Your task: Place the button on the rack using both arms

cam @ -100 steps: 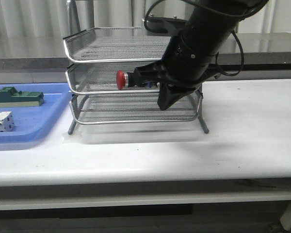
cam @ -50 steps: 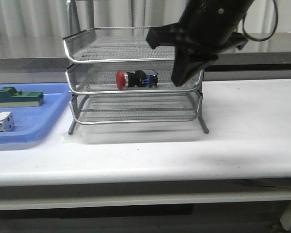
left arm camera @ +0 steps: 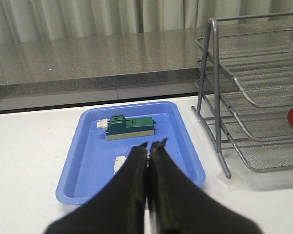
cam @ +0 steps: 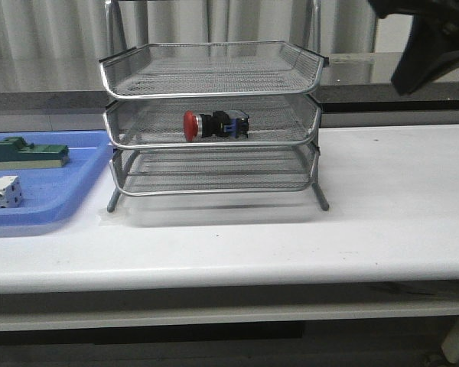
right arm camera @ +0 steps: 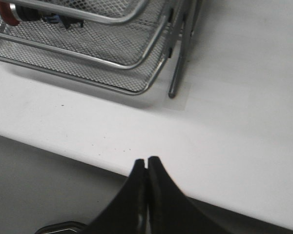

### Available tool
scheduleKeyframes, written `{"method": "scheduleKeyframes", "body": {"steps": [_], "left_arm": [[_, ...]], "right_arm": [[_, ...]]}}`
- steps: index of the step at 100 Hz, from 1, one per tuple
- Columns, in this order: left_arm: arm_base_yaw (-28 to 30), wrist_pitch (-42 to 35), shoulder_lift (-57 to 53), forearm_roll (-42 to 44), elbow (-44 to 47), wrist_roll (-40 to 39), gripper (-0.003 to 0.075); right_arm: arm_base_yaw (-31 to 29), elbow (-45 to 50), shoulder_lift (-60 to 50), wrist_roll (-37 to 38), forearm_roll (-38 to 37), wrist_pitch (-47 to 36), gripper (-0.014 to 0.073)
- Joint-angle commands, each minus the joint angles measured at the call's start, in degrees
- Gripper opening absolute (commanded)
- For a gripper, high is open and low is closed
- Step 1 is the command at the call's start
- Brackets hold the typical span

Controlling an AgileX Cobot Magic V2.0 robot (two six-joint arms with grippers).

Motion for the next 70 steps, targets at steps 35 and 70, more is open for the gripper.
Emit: {"method": "scheduleKeyframes", "body": {"steps": [35,70], "left_arm": [[-0.01,-4.09,0.47,-1.07,-1.53,-0.42,-0.0020],[-0.01,-4.09,0.47,-1.07,-1.53,-0.42,-0.0020]], "right_arm": [[-1.94,18.82,-25.31,0.44,-0.22,-13.38,-0.0060],[-1.94,27.31,-44.26,0.44,-0.27,-12.95,-0.0056]]}}
